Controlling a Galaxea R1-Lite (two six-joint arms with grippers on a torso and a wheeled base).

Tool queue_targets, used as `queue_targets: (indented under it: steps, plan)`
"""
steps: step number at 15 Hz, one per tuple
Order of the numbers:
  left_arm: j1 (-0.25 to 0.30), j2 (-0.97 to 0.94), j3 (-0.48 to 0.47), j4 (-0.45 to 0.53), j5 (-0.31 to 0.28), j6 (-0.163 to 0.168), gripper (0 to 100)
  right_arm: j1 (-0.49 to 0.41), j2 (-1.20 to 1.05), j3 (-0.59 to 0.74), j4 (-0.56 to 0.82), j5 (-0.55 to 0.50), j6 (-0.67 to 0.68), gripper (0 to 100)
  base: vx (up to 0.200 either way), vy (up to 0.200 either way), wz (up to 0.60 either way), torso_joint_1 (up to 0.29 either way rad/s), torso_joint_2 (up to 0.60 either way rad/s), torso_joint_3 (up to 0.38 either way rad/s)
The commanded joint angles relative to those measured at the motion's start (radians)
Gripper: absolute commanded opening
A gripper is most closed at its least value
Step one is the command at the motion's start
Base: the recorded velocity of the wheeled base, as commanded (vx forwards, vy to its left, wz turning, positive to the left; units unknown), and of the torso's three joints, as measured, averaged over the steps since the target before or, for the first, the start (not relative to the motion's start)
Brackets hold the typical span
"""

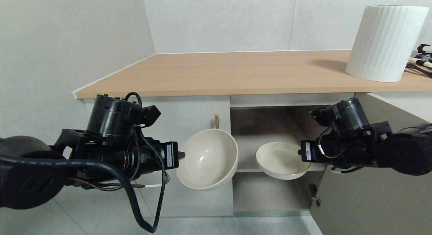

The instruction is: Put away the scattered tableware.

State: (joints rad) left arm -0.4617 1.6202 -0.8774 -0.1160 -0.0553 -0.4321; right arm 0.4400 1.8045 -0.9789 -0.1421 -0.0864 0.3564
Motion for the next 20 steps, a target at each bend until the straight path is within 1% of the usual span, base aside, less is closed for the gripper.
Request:
queue_targets:
  steps: [1,2,3,4,5,6,7,14,15,20]
  plan:
    - [-0.002,0.003,0.0,-0.001,0.0,0.0,0,0.002,0.167,0.008,-0.086,-0.009,0.009,0,0.0,0.0,0.0,0.0,0.0,0.0]
    - [-0.002,0.007,0.0,-0.001,0.0,0.0,0,0.003,0.23,0.009,-0.145,-0.027,0.018,0,0.0,0.0,0.0,0.0,0.0,0.0]
    - [-0.002,0.01,0.0,-0.001,0.0,0.0,0,0.003,0.331,0.002,-0.257,-0.078,0.027,0,0.0,0.0,0.0,0.0,0.0,0.0]
    - [-0.002,0.012,0.0,-0.001,0.0,0.0,0,0.003,0.346,-0.001,-0.274,-0.088,0.027,0,0.0,0.0,0.0,0.0,0.0,0.0]
    - [-0.003,0.017,0.0,-0.001,0.0,0.0,0,-0.001,0.447,-0.018,-0.409,-0.171,0.029,0,0.0,0.0,0.0,0.0,0.0,0.0]
    - [-0.003,0.02,0.0,-0.001,0.0,0.0,0,-0.001,0.466,-0.026,-0.422,-0.182,0.029,0,0.0,0.0,0.0,0.0,0.0,0.0]
    - [-0.003,0.02,0.0,-0.001,0.002,0.0,0,-0.004,0.52,-0.066,-0.439,-0.199,0.029,0,0.0,0.0,0.0,0.0,0.0,0.0]
    - [-0.008,0.029,0.0,-0.001,0.002,0.0,0,-0.078,0.648,-0.193,-0.444,-0.21,0.029,0,0.0,0.0,0.0,0.0,0.0,0.0]
    - [-0.009,0.029,0.0,-0.001,0.002,0.0,0,-0.089,0.681,-0.224,-0.445,-0.239,0.029,0,0.0,0.0,0.0,0.0,0.0,0.0]
    - [-0.012,0.03,0.0,-0.001,0.002,-0.002,0,-0.116,0.759,-0.34,-0.445,-0.291,0.029,0,0.0,0.0,0.0,0.0,0.0,0.0]
